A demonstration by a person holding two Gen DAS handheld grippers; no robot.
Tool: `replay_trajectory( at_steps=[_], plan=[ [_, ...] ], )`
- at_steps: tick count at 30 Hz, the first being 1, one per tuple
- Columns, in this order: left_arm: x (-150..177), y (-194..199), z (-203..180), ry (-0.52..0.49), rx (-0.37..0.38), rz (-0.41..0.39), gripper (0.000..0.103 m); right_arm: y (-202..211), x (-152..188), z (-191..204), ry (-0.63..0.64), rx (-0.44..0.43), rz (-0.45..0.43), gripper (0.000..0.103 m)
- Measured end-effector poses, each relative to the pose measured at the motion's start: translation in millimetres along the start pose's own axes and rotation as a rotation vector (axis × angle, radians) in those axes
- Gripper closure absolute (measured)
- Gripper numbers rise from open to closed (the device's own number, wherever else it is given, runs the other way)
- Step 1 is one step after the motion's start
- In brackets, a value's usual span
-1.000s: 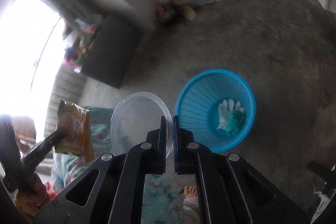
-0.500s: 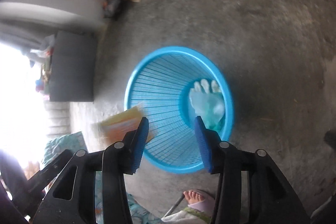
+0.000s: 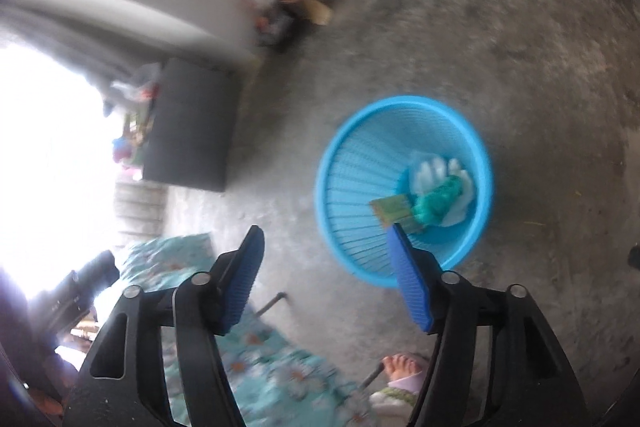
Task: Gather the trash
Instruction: 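Open both tools over the wastebasket to drop packet and bowl, then move both tools back to the paper cup and tissue on the quilt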
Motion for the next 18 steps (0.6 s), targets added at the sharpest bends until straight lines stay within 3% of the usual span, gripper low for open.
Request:
replay_trajectory(
  at_steps=[6, 10, 18],
  plan=[
    [13.7, 91.5, 41.7, 0.028, 0.025, -0.083, 0.035, 38.6, 15.7, 69.9, 0.146, -0.088, -0.028, 0.037],
    [32.0, 147.5, 83.7, 0.077, 0.037, -0.128, 0.031, 61.7, 28.3, 116.7, 0.249, -0.178, -0.020, 0.029],
    [85.7, 240.5, 185.9, 0.204, 0.051, -0.246, 0.027, 72.6, 71.9, 201.6, 0.496, -0.270, 0.091, 0.027]
  ],
)
Point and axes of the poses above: each gripper's, at about its wrist camera, not at the fingertips, and y roughly against the way its jaws point, z to its left, x to its underside, the point moved 6 cm from there along -y, roughly the way its jaws point, and after that the axes turned 11 degrees about y, right-handed, at the moved point
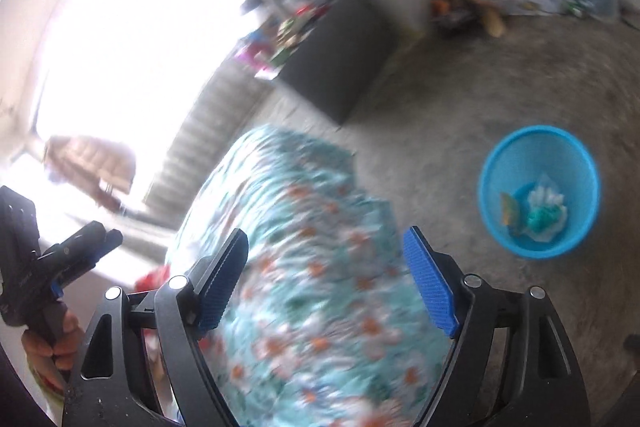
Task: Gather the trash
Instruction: 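Move both tools back to the paper cup and tissue on the quilt, then grasp the white paper cup with the left tool while the right grasps the white tissue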
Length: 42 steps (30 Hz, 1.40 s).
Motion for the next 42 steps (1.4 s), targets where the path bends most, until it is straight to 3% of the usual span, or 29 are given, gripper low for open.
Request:
replay_trajectory(
  at_steps=[12, 22, 26, 31, 35, 42],
  plan=[
    [25.4, 114.5, 186.8, 0.344, -0.065, -0.222, 0.026, -36.7, 9.0, 97.3, 0.209, -0.129, 0.155, 0.027],
    [74.4, 107.3, 317.8, 0.603, -0.094, -0.220, 0.026, -91.8, 25.0, 169.3, 0.283, -0.222, 0.297, 0.027],
    [73.4, 94.4, 334.5, 0.580, -0.125, -0.240, 0.026, -119.9, 28.0, 187.7, 0.298, -0.231, 0.349, 0.028],
    [49.1, 72.3, 349.1, 0.513, -0.204, -0.276, 0.027, -157.2, 26.2, 202.7, 0.249, -0.284, 0.416, 0.033],
    [30.6, 47.7, 356.5, 0.446, -0.260, -0.266, 0.033, -191.2, 23.3, 212.6, 0.196, -0.325, 0.471, 0.037],
    [20.1, 9.8, 364.8, 0.310, -0.411, -0.217, 0.046, -244.2, 10.2, 221.5, 0.201, -0.281, 0.503, 0.040]
  ],
)
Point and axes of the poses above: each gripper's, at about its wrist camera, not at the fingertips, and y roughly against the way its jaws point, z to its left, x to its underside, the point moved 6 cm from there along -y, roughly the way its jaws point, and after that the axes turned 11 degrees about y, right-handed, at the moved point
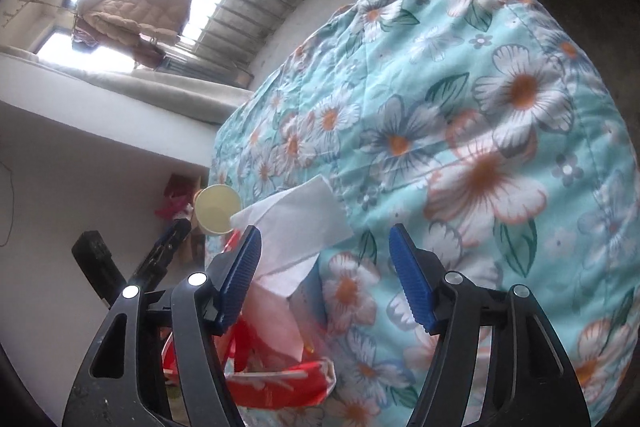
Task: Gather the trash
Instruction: 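Grasp the white paper cup with the left tool while the right grasps the white tissue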
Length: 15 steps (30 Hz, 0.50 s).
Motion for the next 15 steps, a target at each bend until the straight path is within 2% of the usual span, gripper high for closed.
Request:
replay_trajectory(
  at_steps=[3, 8, 15],
  plan=[
    [1.8, -13.3, 2.6, -0.034, -0.050, 0.011, 0.057, -15.2, -9.4, -7.5, -0.004, 0.018, 0.023, 0.041],
    [-2.4, -22.0, 14.9, -0.018, -0.083, 0.015, 0.078, -33.5, -15.5, -15.3, -0.018, 0.006, 0.047, 0.047],
    [-7.1, -17.4, 29.5, 0.034, -0.054, 0.026, 0.088, -42.7, -21.1, -20.7, -0.022, -0.012, 0.051, 0.059]
  ],
)
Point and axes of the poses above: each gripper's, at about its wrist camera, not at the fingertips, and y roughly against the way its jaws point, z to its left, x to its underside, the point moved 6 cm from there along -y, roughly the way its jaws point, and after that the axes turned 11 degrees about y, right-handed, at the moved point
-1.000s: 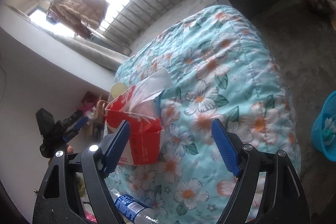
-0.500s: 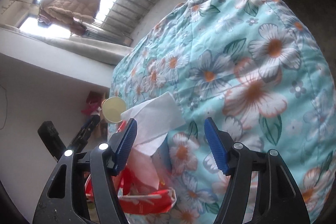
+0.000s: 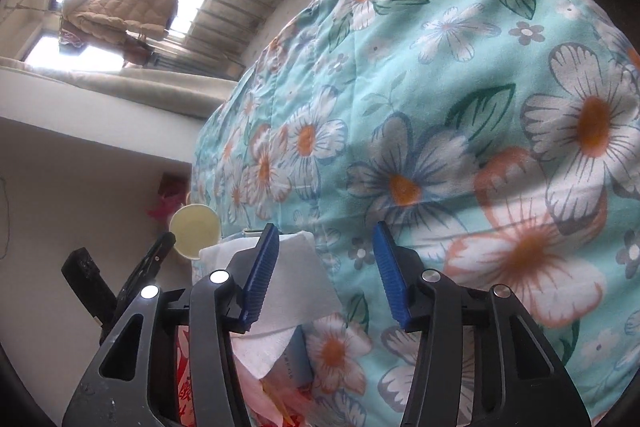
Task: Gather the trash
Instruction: 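Grasp the white paper cup with the left tool while the right grasps the white tissue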
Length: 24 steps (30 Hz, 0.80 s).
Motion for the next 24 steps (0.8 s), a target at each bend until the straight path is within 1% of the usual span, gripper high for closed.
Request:
replay_trajectory(
  at_steps=[1, 3, 7, 9, 12, 14, 15, 16, 17, 18, 21, 24],
  plan=[
    [-0.2, 0.7, 2.3, 0.008, 0.006, 0.004, 0.089, 0.2, 0.3, 0.4, 0.000, -0.006, 0.001, 0.063],
    [-0.4, 2.3, 5.6, 0.023, 0.014, 0.009, 0.091, 1.5, 2.0, 3.4, 0.002, -0.042, 0.006, 0.066],
    [-1.1, 6.7, 12.3, 0.051, 0.028, 0.007, 0.092, 0.8, 4.5, 14.4, 0.015, -0.073, 0.007, 0.065],
    [-0.7, 7.1, 14.2, 0.054, 0.027, 0.010, 0.092, 0.5, 5.8, 15.9, 0.013, -0.087, 0.009, 0.063],
    [-0.4, 6.9, 15.0, 0.047, 0.021, 0.013, 0.092, -1.1, 7.1, 15.7, 0.010, -0.085, 0.015, 0.063],
    [-0.8, 7.1, 15.6, 0.049, 0.019, 0.012, 0.092, -3.4, 7.0, 17.7, 0.024, -0.068, 0.018, 0.063],
    [-0.9, 7.4, 16.3, 0.049, 0.016, 0.010, 0.092, -3.7, 8.1, 18.8, 0.035, -0.055, 0.020, 0.070],
    [-1.2, 8.0, 17.0, 0.049, 0.014, 0.006, 0.092, -4.2, 8.4, 21.1, 0.049, -0.042, 0.022, 0.079],
    [-1.3, 9.0, 17.6, 0.049, 0.012, 0.001, 0.093, -4.6, 7.9, 23.0, 0.058, -0.030, 0.022, 0.085],
    [-1.5, 9.8, 18.3, 0.048, 0.010, -0.003, 0.094, -4.8, 8.0, 24.7, 0.066, -0.013, 0.025, 0.093],
    [-1.2, 13.4, 20.9, 0.042, 0.005, -0.012, 0.096, -6.1, 6.2, 30.8, 0.096, 0.034, 0.018, 0.101],
    [-1.3, 17.5, 25.2, 0.043, 0.000, -0.023, 0.097, -4.7, 3.2, 38.7, 0.129, 0.068, 0.000, 0.103]
  ],
)
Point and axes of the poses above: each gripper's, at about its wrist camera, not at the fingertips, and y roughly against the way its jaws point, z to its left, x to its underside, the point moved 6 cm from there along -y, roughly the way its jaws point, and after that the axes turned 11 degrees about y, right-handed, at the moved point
